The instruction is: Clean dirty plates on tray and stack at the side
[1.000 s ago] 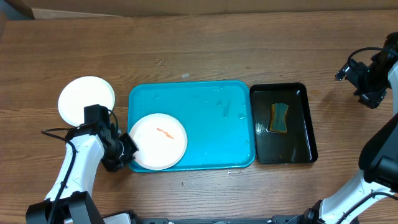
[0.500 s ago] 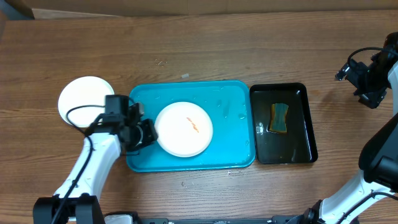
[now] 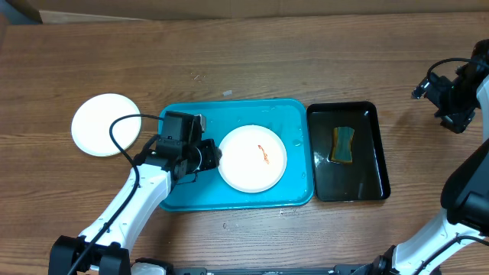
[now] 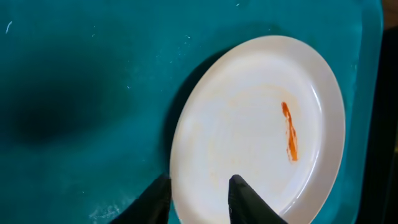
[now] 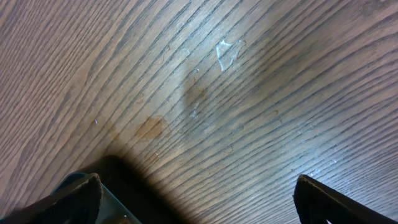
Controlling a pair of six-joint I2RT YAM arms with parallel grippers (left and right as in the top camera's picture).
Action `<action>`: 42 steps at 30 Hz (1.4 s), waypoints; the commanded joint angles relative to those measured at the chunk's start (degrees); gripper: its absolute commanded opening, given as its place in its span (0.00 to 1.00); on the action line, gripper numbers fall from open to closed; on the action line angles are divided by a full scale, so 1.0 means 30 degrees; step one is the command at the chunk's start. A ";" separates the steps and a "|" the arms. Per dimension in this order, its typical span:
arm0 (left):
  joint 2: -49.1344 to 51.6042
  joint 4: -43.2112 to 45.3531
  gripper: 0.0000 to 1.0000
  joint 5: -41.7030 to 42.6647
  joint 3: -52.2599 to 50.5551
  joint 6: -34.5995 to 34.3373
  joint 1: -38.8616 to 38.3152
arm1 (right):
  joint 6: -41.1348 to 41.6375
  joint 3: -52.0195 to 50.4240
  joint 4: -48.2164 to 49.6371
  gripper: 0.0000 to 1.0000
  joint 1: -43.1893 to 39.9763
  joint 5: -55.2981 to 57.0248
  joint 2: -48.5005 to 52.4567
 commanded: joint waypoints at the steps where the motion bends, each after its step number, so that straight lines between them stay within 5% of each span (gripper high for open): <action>1: 0.0189 -0.0765 0.44 -0.0838 0.0954 0.0532 0.0000 | 0.0087 0.0255 0.0036 1.00 0.0015 0.0036 -0.0335; 11: 0.3169 -0.7868 0.47 -0.3009 0.7781 0.2856 -0.0641 | 0.0087 0.0255 0.0036 1.00 0.0015 0.0036 -0.0335; 26: 0.7803 -0.8378 0.21 -0.2849 0.8043 0.2812 -0.1909 | 0.0087 0.0255 0.0036 1.00 0.0015 0.0036 -0.0335; 42: 0.8000 -0.8211 0.22 -0.4000 0.7919 0.2747 -0.2018 | 0.0087 0.0255 0.0036 1.00 0.0015 0.0036 -0.0335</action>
